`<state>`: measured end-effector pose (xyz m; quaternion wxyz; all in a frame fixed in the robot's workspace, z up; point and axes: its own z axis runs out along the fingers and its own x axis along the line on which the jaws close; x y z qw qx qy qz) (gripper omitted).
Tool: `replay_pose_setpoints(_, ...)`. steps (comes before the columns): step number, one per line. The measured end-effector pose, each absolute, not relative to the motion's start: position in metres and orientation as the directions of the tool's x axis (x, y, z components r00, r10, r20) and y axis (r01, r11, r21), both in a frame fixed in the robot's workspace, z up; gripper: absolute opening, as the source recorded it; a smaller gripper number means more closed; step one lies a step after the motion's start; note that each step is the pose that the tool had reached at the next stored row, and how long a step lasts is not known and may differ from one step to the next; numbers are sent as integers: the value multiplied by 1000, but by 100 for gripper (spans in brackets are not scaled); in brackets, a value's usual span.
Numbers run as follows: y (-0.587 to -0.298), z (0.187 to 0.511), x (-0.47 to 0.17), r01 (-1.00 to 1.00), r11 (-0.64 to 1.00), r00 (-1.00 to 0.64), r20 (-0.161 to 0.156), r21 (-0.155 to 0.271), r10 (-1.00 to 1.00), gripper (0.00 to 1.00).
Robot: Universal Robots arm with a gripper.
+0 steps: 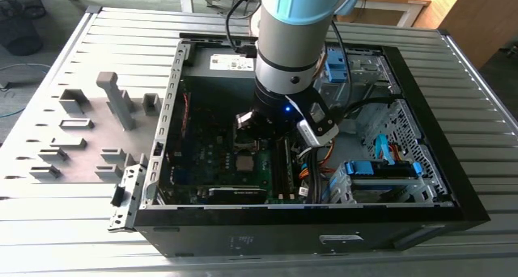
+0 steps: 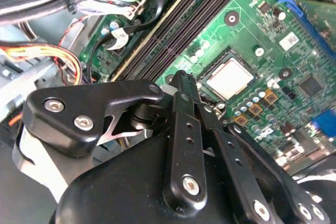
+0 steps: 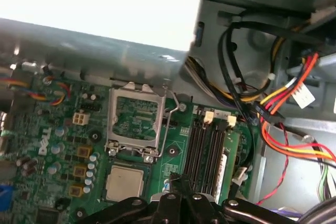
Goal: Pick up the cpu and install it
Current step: 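Close the cpu cover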
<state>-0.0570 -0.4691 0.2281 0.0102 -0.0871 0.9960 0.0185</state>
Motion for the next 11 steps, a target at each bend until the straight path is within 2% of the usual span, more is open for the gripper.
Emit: replay_pose_setpoints(11, -469, 227, -55, -317, 948, -948, -24, 35, -316, 11)
